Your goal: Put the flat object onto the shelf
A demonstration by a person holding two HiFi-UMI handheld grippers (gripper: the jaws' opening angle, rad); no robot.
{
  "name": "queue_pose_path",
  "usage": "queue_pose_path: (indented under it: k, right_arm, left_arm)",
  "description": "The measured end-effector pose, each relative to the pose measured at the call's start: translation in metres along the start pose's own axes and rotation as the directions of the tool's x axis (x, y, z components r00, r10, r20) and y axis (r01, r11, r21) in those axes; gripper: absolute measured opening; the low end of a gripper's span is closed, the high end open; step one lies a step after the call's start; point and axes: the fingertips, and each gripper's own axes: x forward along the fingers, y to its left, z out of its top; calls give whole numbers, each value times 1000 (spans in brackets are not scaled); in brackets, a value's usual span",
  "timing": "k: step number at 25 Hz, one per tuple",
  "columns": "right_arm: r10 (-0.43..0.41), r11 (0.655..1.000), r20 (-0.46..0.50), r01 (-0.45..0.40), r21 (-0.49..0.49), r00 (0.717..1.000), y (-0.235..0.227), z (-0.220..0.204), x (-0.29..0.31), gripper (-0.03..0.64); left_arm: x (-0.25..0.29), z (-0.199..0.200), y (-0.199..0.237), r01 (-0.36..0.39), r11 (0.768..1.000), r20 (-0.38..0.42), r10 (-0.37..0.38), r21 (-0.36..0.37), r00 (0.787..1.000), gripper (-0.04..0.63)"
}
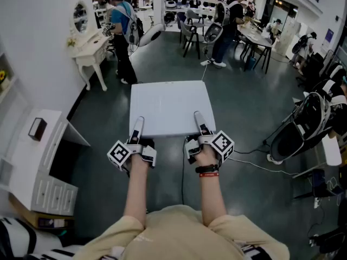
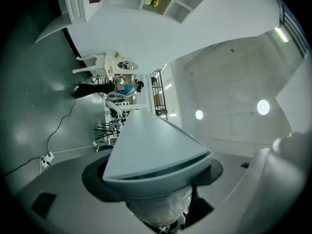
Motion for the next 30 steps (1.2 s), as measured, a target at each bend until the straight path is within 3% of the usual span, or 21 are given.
queue_pose_path:
  k: [6,12,18,30]
  right_arm:
    - [-6,1000,-21,7,17,1000,-6,8,-11,362]
    - [-1,999,-29,3,38,1000,-9,-8,-9,370]
    - [5,999,-51,-3,33,999,-12,7,-22,374]
    - [-5,995,-158,20,99,987,-30,-40,-22,376]
  left_arm:
    - [-5,-17,-6,-3,999,-21,4,38,1000,364]
    - [-16,-5,-4,-8,1000,10,8,18,1000,364]
    - [-21,-27,-8,-13,1000,20,12,20,1000,364]
    - [-68,-3,3,-92,995,132,86,42,988,364]
